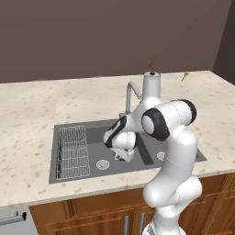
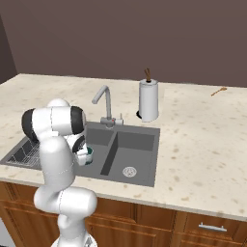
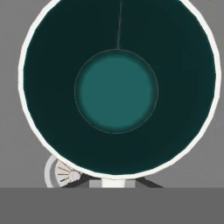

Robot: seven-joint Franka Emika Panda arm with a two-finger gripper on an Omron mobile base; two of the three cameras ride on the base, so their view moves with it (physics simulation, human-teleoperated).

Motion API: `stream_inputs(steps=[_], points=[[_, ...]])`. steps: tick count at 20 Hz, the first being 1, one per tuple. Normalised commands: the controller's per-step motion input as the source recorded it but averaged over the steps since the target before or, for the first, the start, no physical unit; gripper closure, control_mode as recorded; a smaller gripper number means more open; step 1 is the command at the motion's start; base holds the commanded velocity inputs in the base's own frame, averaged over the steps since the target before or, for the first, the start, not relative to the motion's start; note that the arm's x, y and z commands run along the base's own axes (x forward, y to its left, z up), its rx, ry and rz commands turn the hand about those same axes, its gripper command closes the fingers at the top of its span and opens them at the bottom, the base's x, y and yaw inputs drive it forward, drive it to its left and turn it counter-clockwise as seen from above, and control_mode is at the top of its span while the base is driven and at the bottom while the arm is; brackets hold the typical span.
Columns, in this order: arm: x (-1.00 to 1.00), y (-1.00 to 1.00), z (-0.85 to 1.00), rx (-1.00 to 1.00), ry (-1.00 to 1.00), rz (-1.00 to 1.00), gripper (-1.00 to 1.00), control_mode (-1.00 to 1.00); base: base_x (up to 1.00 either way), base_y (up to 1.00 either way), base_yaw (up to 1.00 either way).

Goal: Pick the mug and place it in the sink. Pick the bowl and place it in the open cabinet and then close the cabinet.

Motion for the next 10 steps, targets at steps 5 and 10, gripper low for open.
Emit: stream_inputs(steps=[5, 10], points=[[0.19, 0.0, -0.17, 0.0, 0.0, -0.02, 1.0, -1.0, 0.0, 0.0, 0.0], [0.19, 0.0, -0.2, 0.0, 0.0, -0.01, 1.0, -1.0, 0.0, 0.0, 0.0]])
